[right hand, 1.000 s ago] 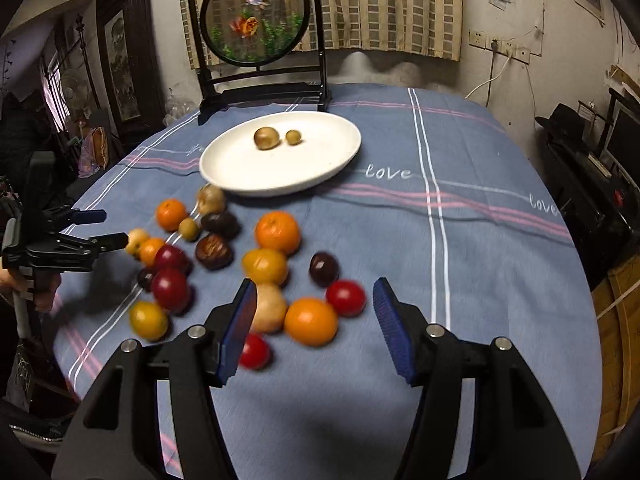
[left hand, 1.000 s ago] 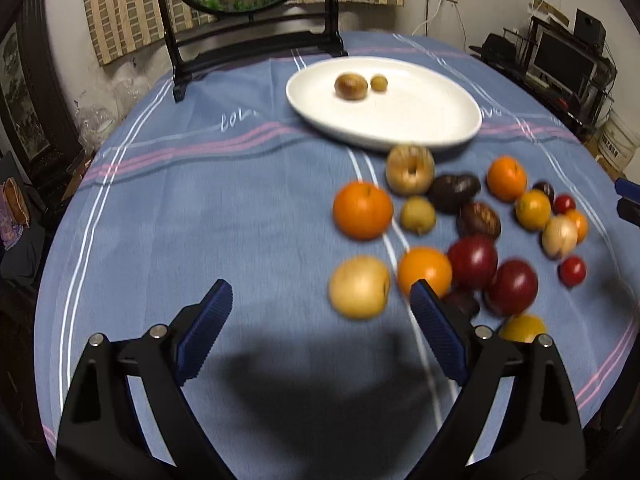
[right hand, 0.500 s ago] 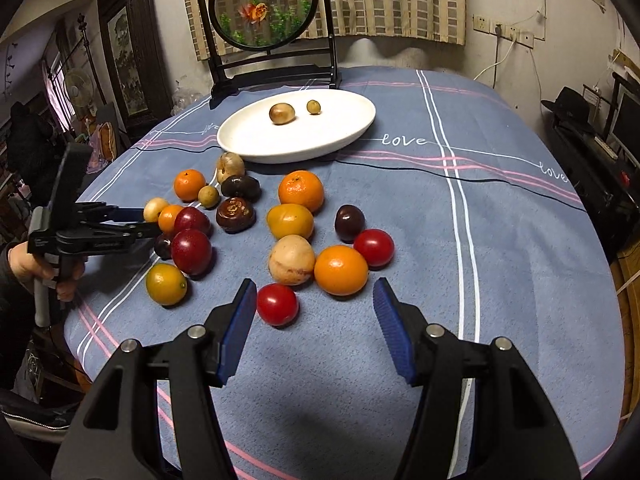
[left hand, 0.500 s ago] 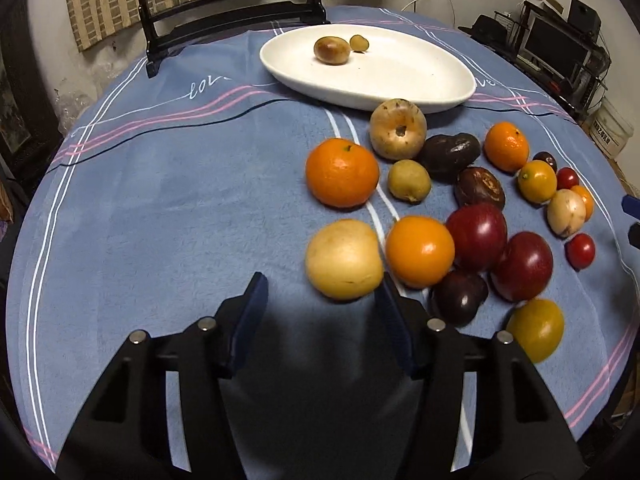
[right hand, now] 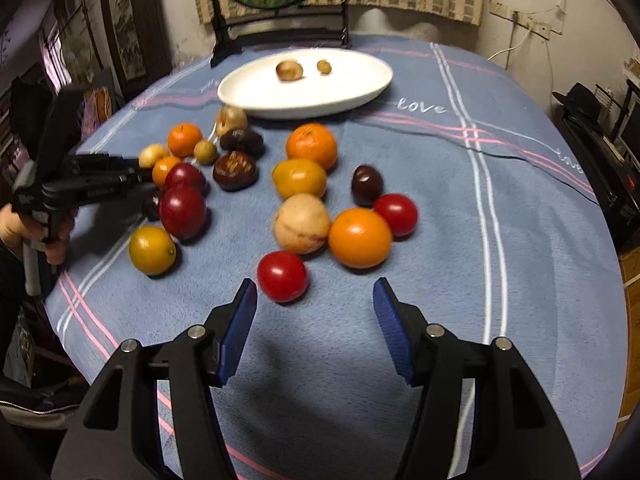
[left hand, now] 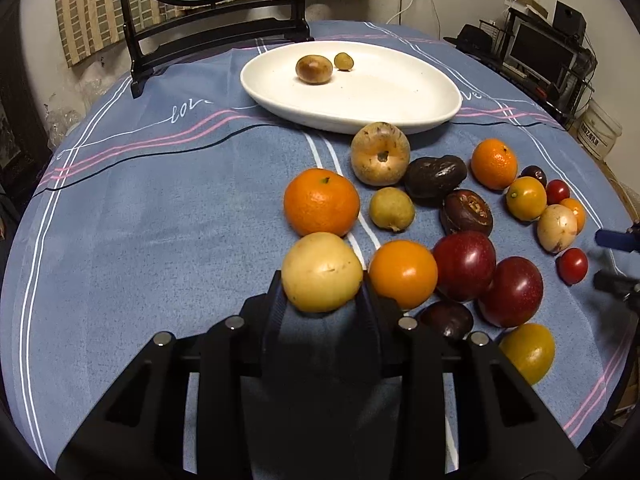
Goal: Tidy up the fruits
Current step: 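Grasp the pale yellow pear with the left gripper while the right grasps a red tomato, then lower both fruits onto the white plate and open both grippers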
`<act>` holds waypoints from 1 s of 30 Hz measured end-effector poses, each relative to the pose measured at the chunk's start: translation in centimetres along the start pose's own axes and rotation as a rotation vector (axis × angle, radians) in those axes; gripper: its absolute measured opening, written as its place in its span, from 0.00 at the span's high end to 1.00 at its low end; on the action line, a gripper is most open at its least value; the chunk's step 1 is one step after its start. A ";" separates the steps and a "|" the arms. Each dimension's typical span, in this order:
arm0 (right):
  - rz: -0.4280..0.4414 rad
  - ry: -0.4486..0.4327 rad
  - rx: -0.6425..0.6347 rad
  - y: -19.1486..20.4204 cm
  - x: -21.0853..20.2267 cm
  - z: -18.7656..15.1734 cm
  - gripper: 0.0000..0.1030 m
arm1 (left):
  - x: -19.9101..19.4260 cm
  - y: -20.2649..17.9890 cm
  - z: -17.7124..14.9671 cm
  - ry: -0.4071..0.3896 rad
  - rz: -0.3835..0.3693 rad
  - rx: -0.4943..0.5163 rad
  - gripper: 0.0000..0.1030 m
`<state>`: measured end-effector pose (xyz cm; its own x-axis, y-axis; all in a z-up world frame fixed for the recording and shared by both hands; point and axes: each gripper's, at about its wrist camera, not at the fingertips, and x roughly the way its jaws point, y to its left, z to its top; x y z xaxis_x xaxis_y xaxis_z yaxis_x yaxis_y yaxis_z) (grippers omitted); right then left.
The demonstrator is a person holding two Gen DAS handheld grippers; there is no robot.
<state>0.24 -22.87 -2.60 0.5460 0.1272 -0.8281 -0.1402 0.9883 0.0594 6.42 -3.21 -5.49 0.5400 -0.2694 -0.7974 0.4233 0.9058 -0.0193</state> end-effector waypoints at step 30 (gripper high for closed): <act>0.053 -0.179 -0.101 0.9 -4.4 5.1 0.71 | -4.5 -0.5 2.8 -0.099 -0.029 0.016 0.64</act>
<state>1.95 -22.12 3.94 0.6724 0.2010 -0.7123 -0.2500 0.9675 0.0371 5.77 -3.37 -0.23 0.5959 -0.3275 -0.7332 0.4515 0.8917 -0.0314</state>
